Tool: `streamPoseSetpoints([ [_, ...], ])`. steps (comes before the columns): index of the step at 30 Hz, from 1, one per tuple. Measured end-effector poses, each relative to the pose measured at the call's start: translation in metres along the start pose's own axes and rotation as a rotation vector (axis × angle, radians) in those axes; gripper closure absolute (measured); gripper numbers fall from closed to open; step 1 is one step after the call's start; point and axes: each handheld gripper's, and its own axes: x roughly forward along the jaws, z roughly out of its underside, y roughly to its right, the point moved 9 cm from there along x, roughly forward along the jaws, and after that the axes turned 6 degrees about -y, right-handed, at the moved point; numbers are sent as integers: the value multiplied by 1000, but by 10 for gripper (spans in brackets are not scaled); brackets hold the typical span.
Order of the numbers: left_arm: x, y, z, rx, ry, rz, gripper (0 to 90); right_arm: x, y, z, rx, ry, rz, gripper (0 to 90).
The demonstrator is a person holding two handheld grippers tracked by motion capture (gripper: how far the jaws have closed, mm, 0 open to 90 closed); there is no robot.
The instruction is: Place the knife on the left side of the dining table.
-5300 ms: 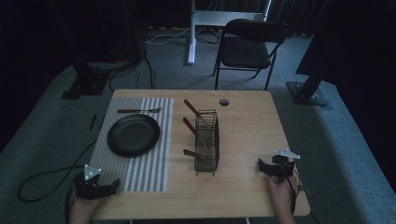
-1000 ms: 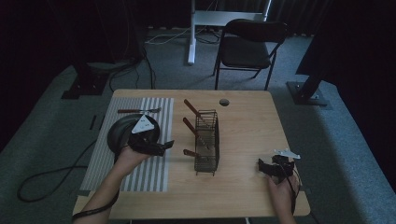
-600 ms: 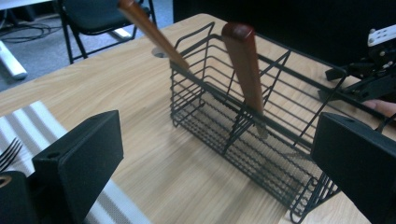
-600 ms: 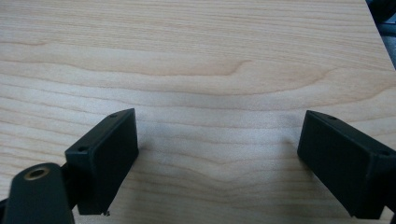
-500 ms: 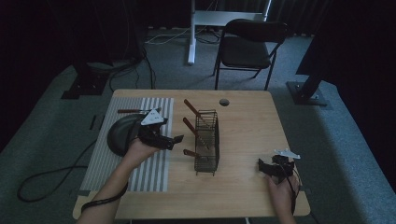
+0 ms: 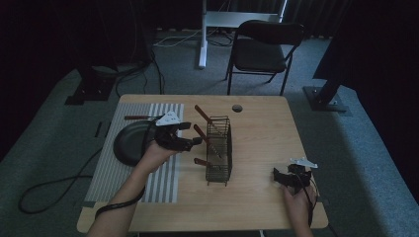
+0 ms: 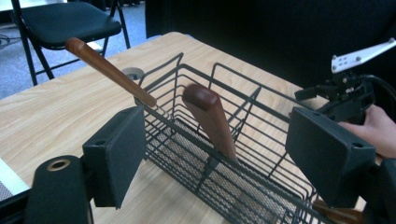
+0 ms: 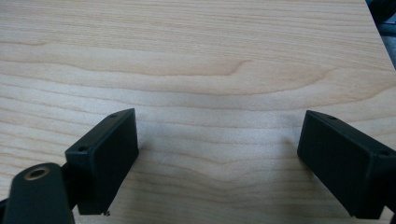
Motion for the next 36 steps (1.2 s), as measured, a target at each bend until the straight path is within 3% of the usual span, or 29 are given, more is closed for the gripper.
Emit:
streamPoseSetpoints([
  [4,3,-2,-3,3,4,12,292,0,0,0,1,-2,0,114],
  [6,3,-2,-5,4,7,12,400,0,0,0,1,-1,0,114],
  [14,1,-1,-5,11,21,25,689,0,0,0,1,-1,0,114],
  [16,1,0,-5,13,23,31,690,0,0,0,1,-2,0,114],
  [23,-2,16,-8,-12,52,124,746,0,0,0,0,0,0,114],
  [28,0,26,-13,35,57,109,753,0,0,0,0,0,0,114],
  [36,-12,26,-20,30,82,105,754,0,0,0,0,0,0,114],
])
